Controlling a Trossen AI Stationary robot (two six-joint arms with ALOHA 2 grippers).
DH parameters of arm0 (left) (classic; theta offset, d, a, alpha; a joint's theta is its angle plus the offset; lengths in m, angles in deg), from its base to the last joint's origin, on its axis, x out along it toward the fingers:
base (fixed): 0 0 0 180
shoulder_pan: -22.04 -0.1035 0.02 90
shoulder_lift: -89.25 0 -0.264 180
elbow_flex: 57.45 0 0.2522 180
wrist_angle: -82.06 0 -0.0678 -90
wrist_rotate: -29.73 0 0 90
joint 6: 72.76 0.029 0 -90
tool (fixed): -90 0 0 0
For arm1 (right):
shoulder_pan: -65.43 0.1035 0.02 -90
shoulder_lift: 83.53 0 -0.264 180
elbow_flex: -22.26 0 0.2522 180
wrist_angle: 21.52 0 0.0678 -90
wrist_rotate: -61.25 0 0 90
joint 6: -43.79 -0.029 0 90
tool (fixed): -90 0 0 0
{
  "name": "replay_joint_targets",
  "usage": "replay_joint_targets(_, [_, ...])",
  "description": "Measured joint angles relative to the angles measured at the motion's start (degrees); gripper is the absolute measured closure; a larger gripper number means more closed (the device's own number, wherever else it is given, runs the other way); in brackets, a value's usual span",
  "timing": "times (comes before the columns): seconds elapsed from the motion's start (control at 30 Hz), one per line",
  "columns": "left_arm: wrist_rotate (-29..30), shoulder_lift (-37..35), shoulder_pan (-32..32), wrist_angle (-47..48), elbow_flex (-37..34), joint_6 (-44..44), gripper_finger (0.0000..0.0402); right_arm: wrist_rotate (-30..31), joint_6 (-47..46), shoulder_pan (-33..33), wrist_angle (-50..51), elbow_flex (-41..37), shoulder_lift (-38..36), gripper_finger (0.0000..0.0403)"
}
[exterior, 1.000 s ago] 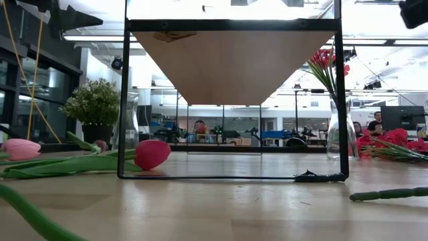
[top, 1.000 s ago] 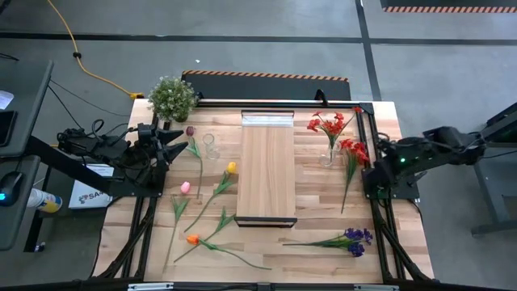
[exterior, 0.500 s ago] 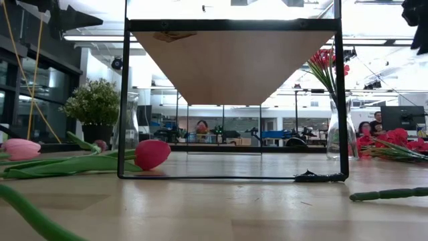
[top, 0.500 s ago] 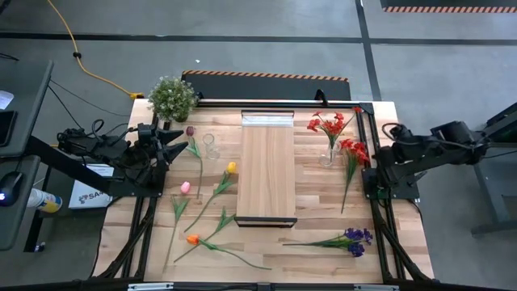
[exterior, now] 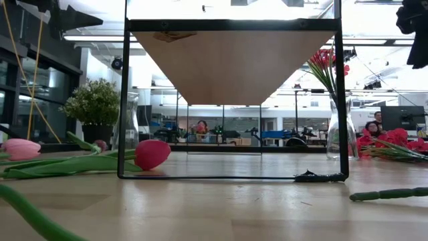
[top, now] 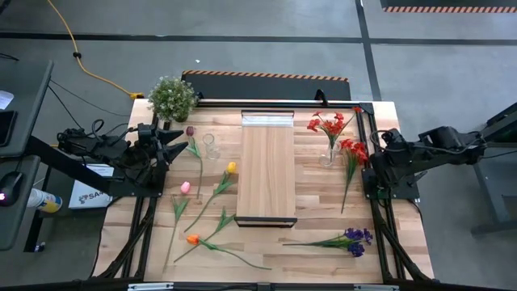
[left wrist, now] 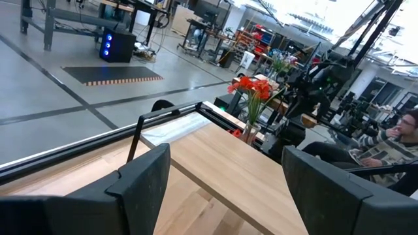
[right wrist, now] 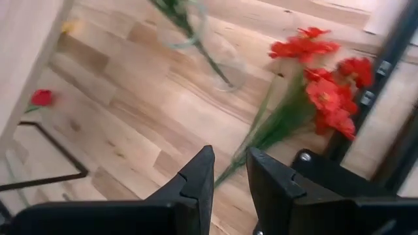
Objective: Pick and place flowers into a vace then onto a shelf
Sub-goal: Put the red flowers into the right transparent vase
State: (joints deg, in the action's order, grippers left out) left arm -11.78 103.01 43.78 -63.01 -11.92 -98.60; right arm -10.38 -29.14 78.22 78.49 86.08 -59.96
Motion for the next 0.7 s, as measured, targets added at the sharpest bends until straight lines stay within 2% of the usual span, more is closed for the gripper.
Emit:
replay_joint_targets(0.17, [0.0, 0.0, 0.0, 0.0, 0.0, 0.0, 0.0076, -0.6, 9.7, 0.0, -12.8, 0.0, 0.5, 0.032])
replay_joint_targets(0.3, [0.0, 0.0, 0.0, 0.0, 0.0, 0.0, 0.0076, -8.2, 14.9, 0.0, -22.7, 0.0, 3.5, 0.0321])
replay_joint_targets(0.53, [0.0, 0.0, 0.0, 0.0, 0.0, 0.0, 0.0076, -23.5, 8.5, 0.0, -19.6, 0.0, 13.3, 0.0321])
replay_joint_targets(0.7, [0.0, 0.0, 0.0, 0.0, 0.0, 0.0, 0.0076, -25.8, 3.7, 0.0, -17.3, 0.0, 18.2, 0.0321])
